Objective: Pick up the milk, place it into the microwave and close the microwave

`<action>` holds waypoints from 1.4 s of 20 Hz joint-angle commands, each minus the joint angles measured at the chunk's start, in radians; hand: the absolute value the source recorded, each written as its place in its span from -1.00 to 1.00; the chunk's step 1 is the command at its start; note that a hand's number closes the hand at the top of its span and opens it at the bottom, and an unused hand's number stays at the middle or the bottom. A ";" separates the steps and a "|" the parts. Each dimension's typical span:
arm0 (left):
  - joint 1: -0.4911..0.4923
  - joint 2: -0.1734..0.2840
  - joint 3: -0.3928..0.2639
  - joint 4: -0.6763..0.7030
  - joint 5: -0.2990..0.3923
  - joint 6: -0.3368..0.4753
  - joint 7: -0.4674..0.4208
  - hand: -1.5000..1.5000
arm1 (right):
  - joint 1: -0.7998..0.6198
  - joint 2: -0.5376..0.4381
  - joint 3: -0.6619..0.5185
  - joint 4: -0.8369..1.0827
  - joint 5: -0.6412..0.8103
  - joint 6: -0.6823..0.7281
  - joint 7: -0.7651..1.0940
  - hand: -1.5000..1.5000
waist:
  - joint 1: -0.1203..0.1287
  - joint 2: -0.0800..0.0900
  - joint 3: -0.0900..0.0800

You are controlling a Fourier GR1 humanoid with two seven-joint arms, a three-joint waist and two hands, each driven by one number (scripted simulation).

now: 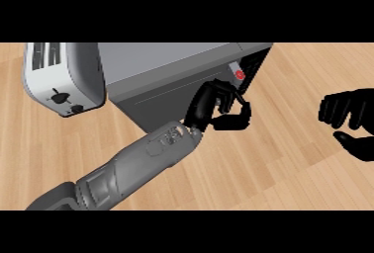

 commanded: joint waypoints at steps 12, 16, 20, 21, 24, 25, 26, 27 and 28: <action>-0.108 -0.047 0.011 0.057 0.032 0.022 -0.019 1.00 | -0.011 -0.009 0.092 -0.179 -0.043 0.102 0.023 1.00 | -0.062 0.007 0.003; -0.117 -0.046 0.008 0.053 0.040 0.036 -0.023 1.00 | -0.016 -0.006 0.107 -0.219 -0.056 0.095 0.045 1.00 | -0.065 0.005 0.003; -0.107 -0.046 0.012 0.049 0.052 0.053 -0.034 1.00 | 0.002 -0.012 0.109 -0.249 -0.068 0.093 0.056 1.00 | -0.083 0.002 0.003; -0.107 -0.046 0.009 0.051 0.052 0.062 -0.032 1.00 | 0.006 -0.007 0.121 -0.259 -0.069 0.094 0.061 1.00 | -0.083 0.003 0.004; -0.105 -0.046 0.007 0.046 0.059 0.071 -0.034 1.00 | 0.009 -0.016 0.122 -0.277 -0.080 0.102 0.070 1.00 | -0.091 0.004 0.004; -0.105 -0.046 0.014 0.053 0.060 0.073 -0.039 1.00 | 0.016 -0.016 0.121 -0.282 -0.082 0.095 0.074 1.00 | -0.092 0.005 0.004; -0.064 -0.046 0.113 0.061 0.097 0.210 -0.073 1.00 | 0.016 -0.013 0.109 -0.285 -0.088 0.076 0.078 1.00 | -0.043 -0.007 -0.004; -0.067 -0.047 0.049 0.099 0.100 0.146 0.013 1.00 | 0.038 -0.052 0.191 -0.294 -0.063 0.144 0.136 1.00 | -0.040 0.013 -0.001; -0.045 -0.047 0.043 0.098 0.126 0.104 0.044 1.00 | 0.054 -0.046 0.214 -0.303 -0.064 0.150 0.145 1.00 | -0.043 0.025 -0.001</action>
